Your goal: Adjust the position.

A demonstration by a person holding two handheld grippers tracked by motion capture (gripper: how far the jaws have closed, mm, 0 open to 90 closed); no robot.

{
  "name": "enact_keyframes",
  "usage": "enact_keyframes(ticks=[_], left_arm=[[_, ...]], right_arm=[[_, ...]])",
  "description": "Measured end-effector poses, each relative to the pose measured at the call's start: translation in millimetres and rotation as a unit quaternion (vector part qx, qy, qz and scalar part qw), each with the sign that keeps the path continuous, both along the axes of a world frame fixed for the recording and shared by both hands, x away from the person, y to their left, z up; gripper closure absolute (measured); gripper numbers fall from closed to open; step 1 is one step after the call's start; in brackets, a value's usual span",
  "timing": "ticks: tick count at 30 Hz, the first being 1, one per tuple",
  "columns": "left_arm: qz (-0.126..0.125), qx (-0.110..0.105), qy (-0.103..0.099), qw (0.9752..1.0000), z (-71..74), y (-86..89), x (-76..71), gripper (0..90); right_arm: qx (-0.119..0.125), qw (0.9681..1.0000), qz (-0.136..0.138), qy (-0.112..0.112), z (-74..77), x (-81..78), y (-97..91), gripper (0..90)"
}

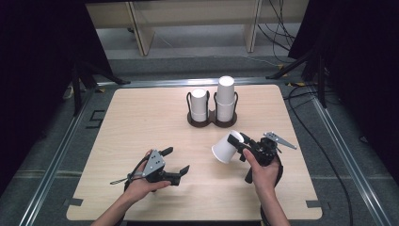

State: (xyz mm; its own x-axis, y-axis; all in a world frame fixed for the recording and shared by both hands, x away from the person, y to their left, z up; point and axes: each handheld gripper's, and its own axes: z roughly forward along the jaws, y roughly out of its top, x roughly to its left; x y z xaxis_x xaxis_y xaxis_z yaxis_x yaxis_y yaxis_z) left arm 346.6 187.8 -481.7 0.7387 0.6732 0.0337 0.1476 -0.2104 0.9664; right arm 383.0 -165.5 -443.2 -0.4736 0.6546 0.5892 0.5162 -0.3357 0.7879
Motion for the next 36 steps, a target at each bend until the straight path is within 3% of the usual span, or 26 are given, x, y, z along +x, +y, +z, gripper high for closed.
enact_keyframes(ticks=[2, 3, 4, 6, 8, 9, 11, 14, 17, 18, 19, 22, 23, 25, 27, 30, 33, 35, 36], left_arm=[[-0.003, 0.001, 0.001, 1.0000, -0.4, -1.0, 0.2, 8.0], [-0.007, -0.011, -0.003, 0.9999, -2.5, -3.3, 1.2, 8.0], [-0.007, -0.007, 0.002, 0.9999, -2.4, -3.5, 0.5, 8.0], [-0.010, -0.007, 0.001, 0.9999, -4.1, -5.2, 0.4, 8.0], [-0.010, 0.003, 0.006, 0.9999, -3.5, -5.2, -0.8, 8.0], [-0.011, 0.004, 0.006, 0.9999, -3.4, -5.6, -1.0, 8.0], [-0.011, 0.002, 0.005, 0.9999, -3.0, -6.6, -1.1, 8.0], [-0.017, 0.000, 0.001, 0.9998, -3.1, -8.6, 0.0, 7.9], [-0.020, 0.005, 0.005, 0.9998, -3.1, -10.5, 0.5, 7.5], [-0.022, 0.004, 0.005, 0.9997, -3.2, -10.9, 1.1, 7.2], [-0.027, -0.006, 0.003, 0.9996, -4.0, -13.0, 2.8, 6.8], [-0.032, -0.003, 0.009, 0.9995, -2.3, -15.1, 4.4, 4.2], [-0.033, -0.003, 0.009, 0.9994, -1.7, -16.1, 5.0, 2.3], [-0.038, -0.014, 0.005, 0.9992, -1.6, -18.9, 7.1, 1.6], [-0.037, -0.003, 0.008, 0.9993, 0.9, -19.9, 7.2, 0.0], [-0.044, -0.010, 0.002, 0.9990, 2.2, -24.2, 8.9, 0.0], [-0.046, -0.002, 0.003, 0.9989, 4.6, -26.4, 9.5, 0.0], [-0.050, -0.009, -0.003, 0.9987, 4.7, -30.0, 11.0, 0.0], [-0.051, -0.001, 0.000, 0.9987, 6.1, -30.9, 11.0, 0.0]], right_arm=[[0.017, 0.9997, 0.001, 0.016, -1.8, 2.3, -2.6, 36.0], [0.017, 0.9997, 0.001, 0.016, -1.8, 2.3, -2.6, 36.0], [0.033, 0.9993, 0.012, 0.014, -4.2, 4.2, -4.9, 36.0], [0.027, 0.9994, 0.004, 0.019, -4.7, 5.1, -4.9, 36.0], [0.048, 0.9985, 0.011, 0.022, -7.1, 6.0, -5.4, 36.0], [0.043, 0.9987, 0.005, 0.027, -7.5, 6.5, -5.2, 36.0], [0.064, 0.9970, 0.010, 0.042, -8.6, 6.1, -4.8, 36.0], [0.067, 0.9970, 0.009, 0.037, -11.0, 8.0, -5.5, 36.0], [0.085, 0.9947, 0.011, 0.057, -10.7, 8.8, -5.0, 36.0], [0.107, 0.9908, 0.017, 0.081, -8.8, 7.1, -3.6, 36.0], [0.098, 0.9931, 0.017, 0.063, -11.1, 9.8, -4.7, 36.0], [0.116, 0.9909, 0.023, 0.066, -11.8, 11.0, -4.3, 36.0], [0.123, 0.9890, 0.026, 0.078, -11.0, 10.7, -4.3, 36.0], [0.123, 0.9893, 0.021, 0.075, -11.8, 11.8, -3.6, 36.0], [0.125, 0.9889, 0.022, 0.077, -11.9, 12.4, -2.4, 36.0], [0.130, 0.9884, 0.031, 0.073, -12.8, 12.9, -2.5, 36.0], [0.127, 0.9889, 0.024, 0.074, -12.6, 12.7, -1.3, 36.0], [0.130, 0.9882, 0.024, 0.077, -12.3, 12.6, -0.7, 36.0], [0.143, 0.9851, 0.025, 0.093, -10.6, 11.6, 1.0, 36.0]])
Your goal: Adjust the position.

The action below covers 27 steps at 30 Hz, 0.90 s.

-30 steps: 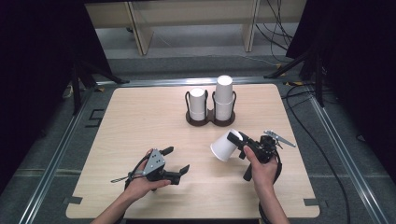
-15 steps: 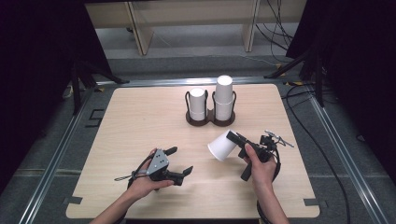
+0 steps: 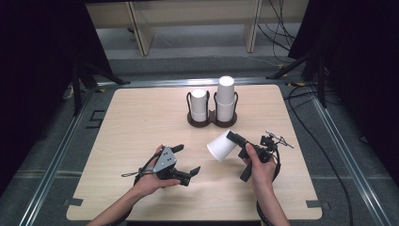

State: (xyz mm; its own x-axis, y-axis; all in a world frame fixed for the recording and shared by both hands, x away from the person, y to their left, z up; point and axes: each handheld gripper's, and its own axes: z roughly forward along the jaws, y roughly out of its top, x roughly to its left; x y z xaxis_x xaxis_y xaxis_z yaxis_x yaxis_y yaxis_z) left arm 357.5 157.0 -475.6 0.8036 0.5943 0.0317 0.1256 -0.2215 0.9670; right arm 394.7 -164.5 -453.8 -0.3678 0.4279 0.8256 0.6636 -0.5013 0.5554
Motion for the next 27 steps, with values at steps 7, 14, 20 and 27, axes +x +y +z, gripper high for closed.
enact_keyframes(ticks=[7, 14, 20, 27], left_arm=[[-0.013, 0.000, -0.007, 0.9999, 0.9, -11.3, 5.0, 0.0], [-0.023, 0.003, -0.006, 0.9997, 1.9, -20.7, 5.8, 0.0], [-0.032, 0.010, -0.009, 0.9994, 2.9, -29.7, 10.6, 0.0], [-0.038, -0.001, -0.003, 0.9993, 5.1, -41.0, 17.9, 0.0]], right_arm=[[-0.008, 0.9999, -0.001, -0.008, -3.0, 2.7, 2.1, 36.0], [0.015, 0.9998, -0.003, 0.009, -4.2, 3.0, 2.9, 36.0], [0.007, 1.0000, -0.004, 0.002, -5.1, 4.7, 2.7, 36.1], [0.029, 0.9995, -0.001, 0.010, -3.5, 4.4, 3.2, 36.1]])
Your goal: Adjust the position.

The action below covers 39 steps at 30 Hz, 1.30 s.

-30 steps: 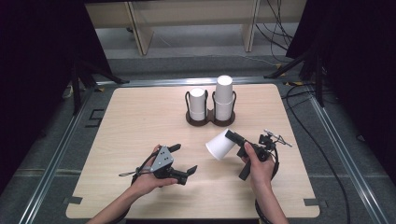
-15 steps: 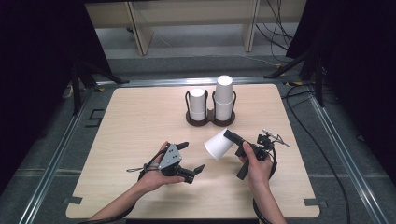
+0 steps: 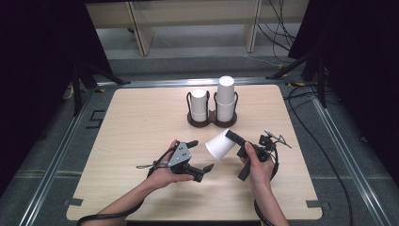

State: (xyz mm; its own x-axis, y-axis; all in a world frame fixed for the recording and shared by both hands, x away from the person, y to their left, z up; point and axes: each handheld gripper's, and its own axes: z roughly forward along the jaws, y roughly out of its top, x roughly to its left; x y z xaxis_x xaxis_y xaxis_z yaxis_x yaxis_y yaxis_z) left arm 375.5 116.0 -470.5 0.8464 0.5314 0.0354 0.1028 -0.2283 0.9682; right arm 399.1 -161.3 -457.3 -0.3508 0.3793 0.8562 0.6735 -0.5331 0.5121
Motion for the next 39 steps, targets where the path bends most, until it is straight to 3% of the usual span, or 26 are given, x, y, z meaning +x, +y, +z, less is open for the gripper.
enact_keyframes(ticks=[3, 4, 10, 11, 12, 13, 14, 17, 18, 26, 35, 36, 39], left_arm=[[-0.001, -0.010, 0.000, 0.9999, -1.0, -5.6, 1.9, 0.0], [-0.001, -0.005, 0.001, 1.0000, -0.6, -6.7, 1.7, 0.0], [-0.003, -0.003, -0.004, 1.0000, -0.4, -15.9, 4.2, 0.0], [-0.004, -0.012, -0.006, 0.9999, -1.1, -17.8, 4.9, 0.0], [-0.002, -0.005, -0.005, 1.0000, -0.2, -18.4, 5.0, 0.0], [-0.001, -0.007, -0.006, 1.0000, 0.1, -19.4, 5.4, 0.0], [-0.001, -0.007, -0.007, 0.9999, 0.7, -20.2, 6.2, 0.0], [0.000, -0.020, -0.012, 0.9997, 0.8, -23.1, 8.4, 0.0], [0.002, -0.012, -0.010, 0.9999, 2.0, -22.8, 8.2, 0.0], [0.003, -0.011, -0.012, 0.9999, 0.1, -26.6, 9.9, 0.0], [0.006, -0.017, -0.016, 0.9997, -1.7, -28.8, 13.1, 0.2], [0.007, -0.009, -0.014, 0.9998, -1.0, -28.0, 12.5, 0.4], [0.008, -0.018, -0.018, 0.9997, -1.5, -28.9, 13.1, 1.5]], right_arm=[[-0.004, 1.0000, -0.003, 0.001, 1.7, -0.4, -0.5, 36.1], [-0.016, 0.9998, -0.006, -0.004, 1.4, 0.3, -1.2, 36.1], [-0.015, 0.9998, -0.007, -0.006, 2.2, -0.2, -1.2, 36.1], [-0.019, 0.9997, -0.009, -0.014, 1.4, 0.3, -0.6, 36.1], [-0.019, 0.9997, -0.007, -0.013, 1.5, 0.1, -0.6, 36.0], [-0.001, 1.0000, -0.003, 0.004, 3.4, -1.6, 1.3, 36.0], [0.005, 1.0000, 0.004, -0.002, 2.5, -1.3, 0.9, 36.1], [0.006, 1.0000, 0.003, 0.001, 2.5, -1.5, 1.1, 36.0], [0.005, 1.0000, 0.002, 0.001, 2.4, -1.4, 1.2, 36.1], [0.002, 1.0000, -0.001, -0.005, 2.4, -0.8, 0.0, 36.1], [0.006, 1.0000, -0.002, 0.000, 2.4, -1.3, 0.9, 36.1], [0.005, 1.0000, -0.001, -0.006, 1.8, -0.7, 0.5, 36.1], [0.006, 1.0000, -0.003, -0.007, 2.5, -0.8, 0.1, 36.1]])
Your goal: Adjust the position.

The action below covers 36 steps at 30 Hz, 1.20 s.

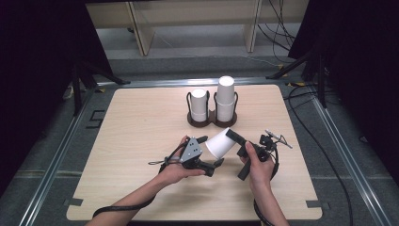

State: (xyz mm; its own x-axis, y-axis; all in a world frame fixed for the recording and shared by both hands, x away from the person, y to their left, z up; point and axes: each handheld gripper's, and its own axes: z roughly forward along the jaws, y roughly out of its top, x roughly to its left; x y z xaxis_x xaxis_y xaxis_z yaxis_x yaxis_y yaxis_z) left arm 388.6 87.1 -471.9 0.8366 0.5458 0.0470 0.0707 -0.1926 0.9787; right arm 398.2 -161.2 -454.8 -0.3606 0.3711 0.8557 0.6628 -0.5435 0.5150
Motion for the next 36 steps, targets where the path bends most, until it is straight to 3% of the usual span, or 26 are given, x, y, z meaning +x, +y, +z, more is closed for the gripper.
enact_keyframes(ticks=[12, 16, 17, 20, 26, 28, 36], left_arm=[[0.003, 0.016, -0.002, 0.9999, 0.0, -0.6, -0.8, 10.3], [0.004, 0.017, -0.009, 0.9998, 0.3, -0.6, -0.9, 14.0], [0.004, 0.018, -0.010, 0.9998, 0.4, -0.5, -1.0, 14.4], [0.004, 0.019, -0.009, 0.9998, 0.9, -0.3, -1.3, 14.7], [0.001, 0.019, -0.015, 0.9997, 3.0, 1.8, -0.4, 18.6], [0.002, 0.018, -0.015, 0.9997, 2.9, 2.5, -0.4, 19.1], [0.000, 0.015, -0.020, 0.9997, 3.2, 5.5, 0.1, 21.9]], right_arm=[[0.001, 1.0000, 0.002, 0.005, -0.2, -0.5, 0.8, 36.1], [0.003, 1.0000, 0.004, -0.003, -2.0, 0.2, 0.6, 36.0], [0.000, 1.0000, -0.002, 0.009, -0.3, -0.7, 1.2, 35.9], [0.003, 1.0000, 0.003, -0.003, -1.5, -0.2, 0.5, 35.9], [0.004, 0.9999, -0.009, 0.005, 0.5, -0.8, 1.6, 35.0], [0.002, 0.9999, -0.009, -0.009, -1.4, 0.2, 1.5, 34.7], [0.005, 0.9999, -0.007, -0.007, -0.9, -0.3, 3.3, 33.8]])
